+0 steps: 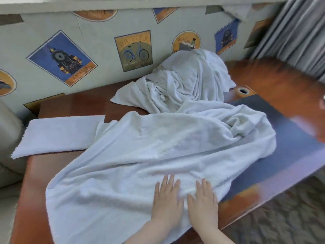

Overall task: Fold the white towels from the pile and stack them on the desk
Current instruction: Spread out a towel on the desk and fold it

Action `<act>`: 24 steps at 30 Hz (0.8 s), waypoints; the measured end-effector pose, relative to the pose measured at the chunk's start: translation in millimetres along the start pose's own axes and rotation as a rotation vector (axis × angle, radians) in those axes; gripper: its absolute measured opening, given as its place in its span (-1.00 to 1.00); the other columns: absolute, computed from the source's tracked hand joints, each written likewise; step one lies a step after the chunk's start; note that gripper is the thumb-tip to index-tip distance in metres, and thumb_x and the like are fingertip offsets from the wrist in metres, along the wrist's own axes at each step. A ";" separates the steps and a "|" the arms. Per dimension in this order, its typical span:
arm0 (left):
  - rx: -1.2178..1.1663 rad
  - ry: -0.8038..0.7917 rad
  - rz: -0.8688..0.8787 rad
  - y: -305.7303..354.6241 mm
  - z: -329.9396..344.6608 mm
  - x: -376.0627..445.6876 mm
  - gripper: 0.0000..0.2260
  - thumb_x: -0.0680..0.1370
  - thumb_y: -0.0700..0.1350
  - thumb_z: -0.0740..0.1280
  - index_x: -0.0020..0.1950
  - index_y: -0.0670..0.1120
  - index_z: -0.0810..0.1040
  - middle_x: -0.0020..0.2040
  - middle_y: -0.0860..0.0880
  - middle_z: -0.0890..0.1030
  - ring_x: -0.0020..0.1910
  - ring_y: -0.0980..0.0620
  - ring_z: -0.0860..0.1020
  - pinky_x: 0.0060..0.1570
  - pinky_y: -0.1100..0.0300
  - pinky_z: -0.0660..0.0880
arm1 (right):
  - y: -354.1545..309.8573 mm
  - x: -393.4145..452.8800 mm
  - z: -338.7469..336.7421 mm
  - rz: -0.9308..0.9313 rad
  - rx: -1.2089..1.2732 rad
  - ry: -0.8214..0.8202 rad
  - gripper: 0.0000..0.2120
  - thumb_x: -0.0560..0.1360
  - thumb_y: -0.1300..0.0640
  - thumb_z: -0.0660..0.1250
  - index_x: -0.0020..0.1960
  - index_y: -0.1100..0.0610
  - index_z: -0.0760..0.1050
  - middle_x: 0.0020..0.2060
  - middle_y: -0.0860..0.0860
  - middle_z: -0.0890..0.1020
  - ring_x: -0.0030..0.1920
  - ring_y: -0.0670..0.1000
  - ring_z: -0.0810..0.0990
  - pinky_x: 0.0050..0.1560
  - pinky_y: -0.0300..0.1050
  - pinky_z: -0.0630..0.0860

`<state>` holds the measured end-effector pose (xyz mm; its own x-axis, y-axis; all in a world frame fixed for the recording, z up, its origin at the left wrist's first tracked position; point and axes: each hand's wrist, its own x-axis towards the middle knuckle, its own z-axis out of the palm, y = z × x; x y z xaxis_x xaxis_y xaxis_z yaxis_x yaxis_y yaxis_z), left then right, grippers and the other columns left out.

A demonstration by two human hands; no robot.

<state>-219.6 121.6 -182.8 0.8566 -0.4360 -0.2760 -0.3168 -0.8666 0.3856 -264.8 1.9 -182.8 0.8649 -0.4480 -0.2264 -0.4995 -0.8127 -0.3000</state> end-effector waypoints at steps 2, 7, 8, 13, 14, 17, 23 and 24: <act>0.013 -0.031 0.043 20.3 7.7 4.8 -0.50 0.66 0.06 0.01 0.60 0.05 0.02 0.60 0.07 -0.18 0.57 0.05 -0.23 0.50 0.04 -0.25 | 22.2 -1.4 -10.4 -0.032 0.134 -0.004 -0.46 0.65 -0.01 0.08 0.58 -0.06 0.00 0.59 -0.09 -0.06 0.58 -0.08 -0.09 0.50 -0.18 -0.02; -0.028 -0.008 0.070 84.6 12.7 32.0 -0.53 0.66 0.02 0.04 0.58 0.05 0.08 0.61 0.08 -0.09 0.58 0.05 -0.15 0.52 0.03 -0.16 | 71.5 1.4 -46.3 -0.013 0.349 0.087 -0.49 0.60 0.16 0.20 0.50 -0.10 0.22 0.56 -0.16 0.09 0.54 -0.13 0.08 0.47 -0.20 0.11; -0.057 0.000 0.063 101.9 15.0 37.4 -0.54 0.66 0.00 0.05 0.57 0.05 0.10 0.61 0.07 -0.08 0.58 0.05 -0.13 0.52 0.03 -0.14 | 85.7 4.1 -55.3 -0.007 0.374 0.093 -0.50 0.59 0.17 0.22 0.49 -0.10 0.25 0.55 -0.17 0.12 0.53 -0.13 0.11 0.47 -0.19 0.13; -0.140 0.038 0.057 190.4 35.5 64.9 -0.51 0.65 0.02 0.11 0.58 0.08 0.10 0.61 0.07 -0.04 0.58 0.05 -0.08 0.52 0.06 -0.13 | 168.2 23.2 -100.8 0.013 0.402 0.085 -0.53 0.58 0.20 0.21 0.45 -0.10 0.32 0.54 -0.15 0.16 0.51 -0.11 0.16 0.46 -0.14 0.18; -0.144 0.043 0.054 205.5 39.2 70.7 -0.50 0.65 0.03 0.13 0.58 0.08 0.09 0.61 0.06 -0.03 0.58 0.04 -0.08 0.52 0.06 -0.13 | 184.4 28.2 -108.1 0.003 0.383 0.074 -0.54 0.58 0.20 0.21 0.45 -0.09 0.32 0.54 -0.14 0.16 0.51 -0.10 0.15 0.47 -0.14 0.17; -0.151 0.054 0.035 242.4 49.4 83.7 -0.49 0.64 0.03 0.15 0.57 0.06 0.11 0.61 0.04 -0.01 0.58 0.03 -0.05 0.53 0.06 -0.08 | 224.3 42.7 -126.4 -0.021 0.382 0.041 -0.56 0.60 0.19 0.20 0.45 -0.06 0.32 0.54 -0.12 0.18 0.52 -0.09 0.17 0.47 -0.15 0.17; -0.176 0.071 0.023 278.4 52.5 102.4 -0.48 0.61 -0.02 0.20 0.56 0.07 0.15 0.61 0.03 0.00 0.58 0.02 -0.05 0.52 0.07 -0.07 | 248.5 79.6 -144.5 0.115 0.642 -0.065 -0.59 0.62 0.22 0.17 0.44 -0.02 0.31 0.46 -0.07 0.32 0.42 -0.03 0.33 0.37 -0.12 0.32; -0.174 0.083 0.019 281.5 50.2 110.0 -0.48 0.61 -0.03 0.20 0.55 0.07 0.16 0.61 0.03 0.01 0.58 0.02 -0.05 0.52 0.07 -0.07 | 247.9 90.5 -147.0 0.172 0.713 -0.096 -0.59 0.63 0.22 0.16 0.45 -0.01 0.30 0.45 -0.05 0.34 0.40 0.00 0.36 0.34 -0.11 0.35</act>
<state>-235.0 -182.5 -148.8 0.8841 -0.4238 -0.1967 -0.2640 -0.8005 0.5381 -303.1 -294.8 -141.4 0.7796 -0.4863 -0.3947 -0.5669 -0.2798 -0.7748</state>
